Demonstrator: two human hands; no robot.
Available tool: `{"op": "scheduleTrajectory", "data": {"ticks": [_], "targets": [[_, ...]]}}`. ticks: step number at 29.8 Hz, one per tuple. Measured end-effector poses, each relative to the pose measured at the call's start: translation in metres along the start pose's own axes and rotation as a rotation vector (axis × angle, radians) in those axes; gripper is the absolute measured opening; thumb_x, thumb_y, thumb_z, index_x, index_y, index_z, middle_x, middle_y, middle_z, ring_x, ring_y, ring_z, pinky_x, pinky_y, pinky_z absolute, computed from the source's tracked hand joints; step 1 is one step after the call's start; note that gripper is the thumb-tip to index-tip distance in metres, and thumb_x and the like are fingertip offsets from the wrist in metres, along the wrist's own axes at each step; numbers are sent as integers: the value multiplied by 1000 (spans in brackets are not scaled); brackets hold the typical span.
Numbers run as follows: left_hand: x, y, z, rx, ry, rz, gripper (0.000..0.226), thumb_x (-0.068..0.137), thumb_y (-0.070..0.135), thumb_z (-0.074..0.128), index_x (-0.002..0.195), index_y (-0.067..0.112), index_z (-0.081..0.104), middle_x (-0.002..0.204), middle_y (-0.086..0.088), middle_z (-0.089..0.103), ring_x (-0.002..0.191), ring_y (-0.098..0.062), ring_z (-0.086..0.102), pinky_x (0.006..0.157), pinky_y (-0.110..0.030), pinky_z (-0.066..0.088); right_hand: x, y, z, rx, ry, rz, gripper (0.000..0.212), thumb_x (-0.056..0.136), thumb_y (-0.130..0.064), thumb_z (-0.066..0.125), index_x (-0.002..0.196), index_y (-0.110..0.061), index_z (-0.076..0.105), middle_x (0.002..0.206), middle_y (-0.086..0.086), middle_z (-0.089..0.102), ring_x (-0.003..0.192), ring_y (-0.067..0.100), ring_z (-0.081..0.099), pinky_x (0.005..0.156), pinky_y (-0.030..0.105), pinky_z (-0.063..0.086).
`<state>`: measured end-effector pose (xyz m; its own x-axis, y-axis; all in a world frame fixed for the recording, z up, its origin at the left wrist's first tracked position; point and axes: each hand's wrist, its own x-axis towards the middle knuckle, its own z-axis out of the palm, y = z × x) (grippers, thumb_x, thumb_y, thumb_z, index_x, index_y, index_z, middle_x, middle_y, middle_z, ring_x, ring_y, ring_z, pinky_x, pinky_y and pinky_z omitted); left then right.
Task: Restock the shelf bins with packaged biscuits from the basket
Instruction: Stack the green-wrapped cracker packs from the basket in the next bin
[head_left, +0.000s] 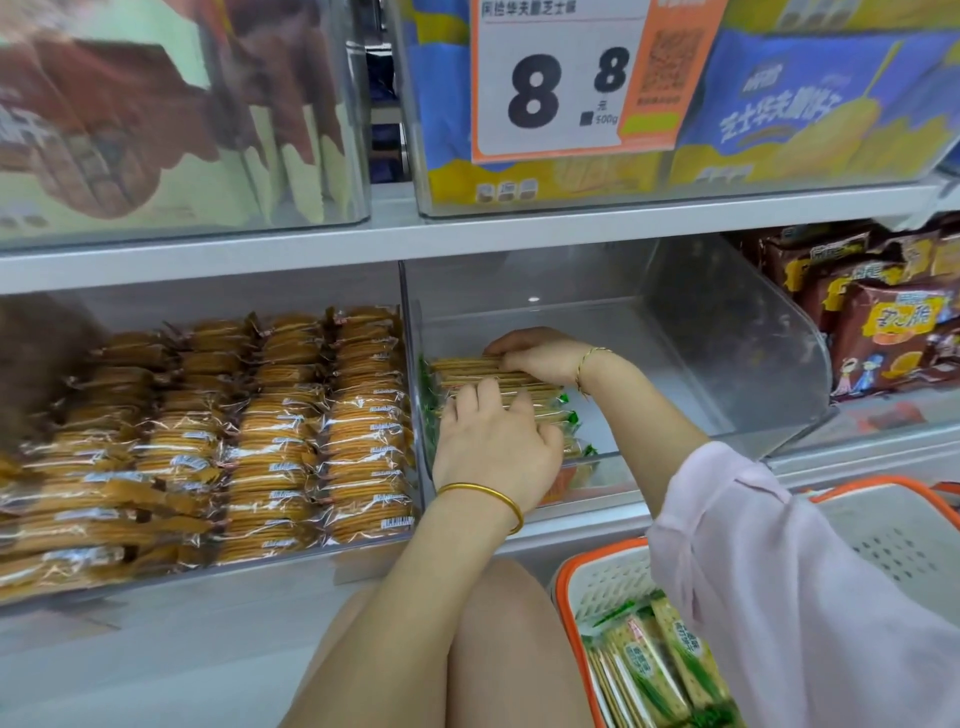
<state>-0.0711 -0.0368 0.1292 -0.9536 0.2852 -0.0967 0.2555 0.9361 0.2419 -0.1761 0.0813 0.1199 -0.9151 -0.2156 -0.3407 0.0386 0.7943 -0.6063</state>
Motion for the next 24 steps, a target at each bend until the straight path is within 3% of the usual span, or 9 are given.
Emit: {"op": "scheduleTrajectory", "data": {"ticks": [10,15,18,21,24], "targets": [[-1,0,0,1,13,-3,45,93,35,28,129,16,46,134,-10,41,124,-28,33,110,-42,25,8,-1,7,-206,25,-18,41,92,-29,41,133,-29,51,140,6,45,123,25,45,101,32,37],[-1,-1,1,1,33,21,47,93,35,28,134,17,44,134,-11,41,124,-28,34,107,-42,27,-14,-5,-8,-38,196,-19,43,93,-24,49,135,-20,47,139,9,48,122,23,48,91,22,36],[-2,-1,-1,14,57,16,46,93,34,29,130,15,48,131,-11,44,122,-29,37,105,-41,29,-49,-3,-20,18,345,-75,39,93,-16,49,132,-14,51,134,10,52,121,22,51,95,22,37],[-8,3,-3,55,216,83,46,87,33,26,112,12,59,118,-10,54,110,-29,47,94,-39,38,-106,4,-23,122,541,-177,35,93,-9,48,128,-12,55,125,2,57,115,13,53,100,20,37],[-28,21,-1,-38,428,266,43,78,29,31,97,11,65,103,-9,63,93,-31,57,75,-37,47,-174,20,-7,410,698,-243,33,92,-2,49,115,-23,60,114,-4,60,105,9,58,90,20,46]]}}
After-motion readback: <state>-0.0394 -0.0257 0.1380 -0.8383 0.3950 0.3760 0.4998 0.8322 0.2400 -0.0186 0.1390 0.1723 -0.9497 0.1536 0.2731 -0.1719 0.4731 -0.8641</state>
